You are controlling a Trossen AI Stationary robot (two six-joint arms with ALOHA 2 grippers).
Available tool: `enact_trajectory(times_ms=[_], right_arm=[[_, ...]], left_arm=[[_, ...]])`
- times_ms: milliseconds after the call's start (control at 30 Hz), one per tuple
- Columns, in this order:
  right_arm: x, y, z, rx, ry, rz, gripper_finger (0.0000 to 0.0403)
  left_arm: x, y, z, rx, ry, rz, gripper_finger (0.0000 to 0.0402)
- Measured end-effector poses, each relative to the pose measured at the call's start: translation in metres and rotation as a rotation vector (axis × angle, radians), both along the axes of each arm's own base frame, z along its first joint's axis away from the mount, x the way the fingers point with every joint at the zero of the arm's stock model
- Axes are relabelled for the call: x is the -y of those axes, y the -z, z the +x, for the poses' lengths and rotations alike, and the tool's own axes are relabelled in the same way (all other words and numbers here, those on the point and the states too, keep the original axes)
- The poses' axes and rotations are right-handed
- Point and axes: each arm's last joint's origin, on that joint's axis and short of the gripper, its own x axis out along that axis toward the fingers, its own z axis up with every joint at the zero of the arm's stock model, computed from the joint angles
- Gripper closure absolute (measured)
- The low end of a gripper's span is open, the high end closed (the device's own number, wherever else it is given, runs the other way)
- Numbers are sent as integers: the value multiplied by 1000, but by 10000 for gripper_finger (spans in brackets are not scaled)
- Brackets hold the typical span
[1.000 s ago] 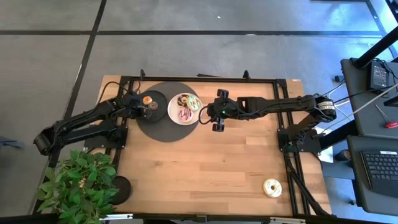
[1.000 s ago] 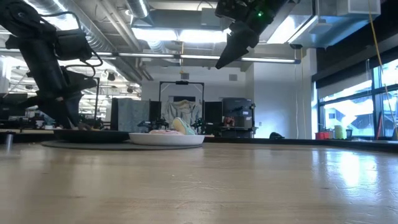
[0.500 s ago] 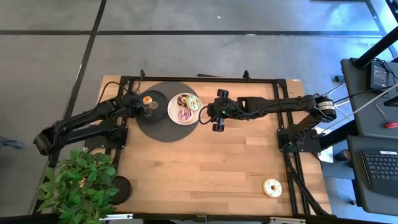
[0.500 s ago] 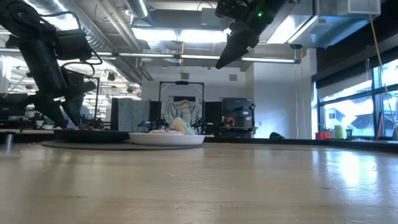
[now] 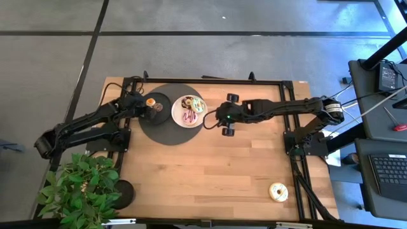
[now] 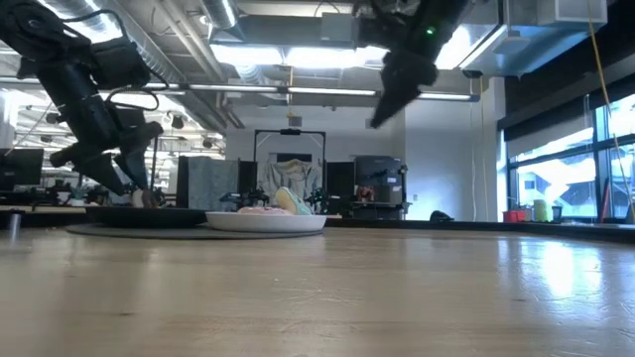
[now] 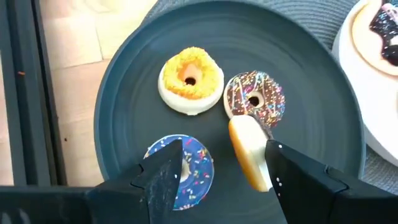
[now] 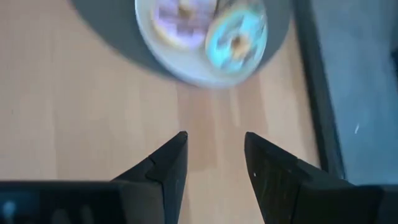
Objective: Pick & Place donuts
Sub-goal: Put the small dark brown donut on the black plate, then put the big white donut on the white plate
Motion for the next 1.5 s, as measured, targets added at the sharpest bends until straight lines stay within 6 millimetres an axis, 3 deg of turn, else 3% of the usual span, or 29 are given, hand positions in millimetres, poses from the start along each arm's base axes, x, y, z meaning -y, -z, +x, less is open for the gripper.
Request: enact_trajectory(times_ms=[467, 733, 967, 1167, 1300, 1500], right_arm=[[-2, 5, -9, -68, 76, 50, 242], [1, 5, -11, -90, 119, -32, 242], [-6, -1, -28, -148, 79, 185, 242], [-7, -11, -46, -177, 155, 231, 242], [-17, -15, -61, -246, 186, 310, 242], [-49, -16, -76, -333, 232, 379, 242]], left_arm=[[6, 8, -5, -50, -23, -127, 177], [7, 8, -3, -15, 8, -159, 169], [6, 5, -6, -63, -17, -72, 172], [6, 3, -7, -49, -17, -57, 169], [7, 0, -8, -37, -26, -24, 173], [10, -6, -11, 9, -21, 12, 171]])
